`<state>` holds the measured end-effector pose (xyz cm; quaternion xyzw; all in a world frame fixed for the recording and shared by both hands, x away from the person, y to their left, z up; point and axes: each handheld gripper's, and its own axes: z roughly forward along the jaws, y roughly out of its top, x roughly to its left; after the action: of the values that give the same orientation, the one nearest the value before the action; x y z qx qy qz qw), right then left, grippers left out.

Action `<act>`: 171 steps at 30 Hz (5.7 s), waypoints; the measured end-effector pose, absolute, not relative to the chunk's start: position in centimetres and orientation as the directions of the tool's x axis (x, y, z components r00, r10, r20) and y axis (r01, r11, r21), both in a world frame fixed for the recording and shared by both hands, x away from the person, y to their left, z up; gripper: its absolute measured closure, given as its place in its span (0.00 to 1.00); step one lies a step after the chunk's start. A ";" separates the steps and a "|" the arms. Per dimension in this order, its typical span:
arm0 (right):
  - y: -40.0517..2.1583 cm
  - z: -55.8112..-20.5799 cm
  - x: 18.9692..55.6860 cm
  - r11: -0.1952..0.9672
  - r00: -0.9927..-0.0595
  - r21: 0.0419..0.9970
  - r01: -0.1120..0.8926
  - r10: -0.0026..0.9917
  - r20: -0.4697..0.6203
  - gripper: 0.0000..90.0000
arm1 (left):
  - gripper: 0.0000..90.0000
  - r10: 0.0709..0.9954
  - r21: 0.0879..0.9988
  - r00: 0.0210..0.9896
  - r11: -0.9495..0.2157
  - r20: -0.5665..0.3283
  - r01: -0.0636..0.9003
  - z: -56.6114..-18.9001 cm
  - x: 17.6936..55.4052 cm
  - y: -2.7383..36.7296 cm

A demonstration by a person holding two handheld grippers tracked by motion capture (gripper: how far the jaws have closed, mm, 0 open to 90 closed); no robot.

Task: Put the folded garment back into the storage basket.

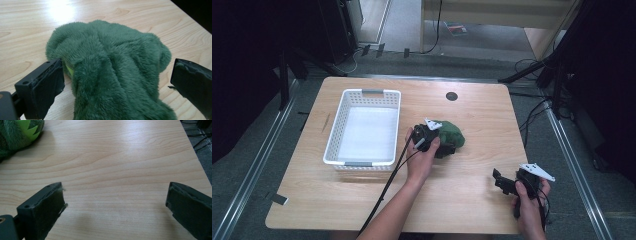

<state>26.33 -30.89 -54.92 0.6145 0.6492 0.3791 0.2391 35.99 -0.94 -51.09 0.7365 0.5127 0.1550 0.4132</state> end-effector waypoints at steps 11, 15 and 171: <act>-30.9 -54.9 26.3 -0.044 -0.130 0.785 0.618 0.979 0.157 0.02 | 0.00 0.904 0.730 0.389 -0.143 -0.179 0.668 -52.8 36.9 -1.6; -30.9 -54.9 26.4 -0.044 -0.130 0.785 0.618 0.979 0.158 0.02 | 0.00 0.907 0.721 0.383 -0.148 -0.174 0.677 -53.2 37.0 -1.7; -30.9 -54.9 26.4 -0.042 -0.131 0.786 0.617 0.979 0.155 0.02 | 0.25 0.983 0.634 0.123 -0.011 -0.133 0.774 -48.9 38.7 20.5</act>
<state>26.39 -30.93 -54.93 0.6143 0.6494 0.3791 0.2391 38.72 20.47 -48.87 0.6885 0.6380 0.1774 0.2956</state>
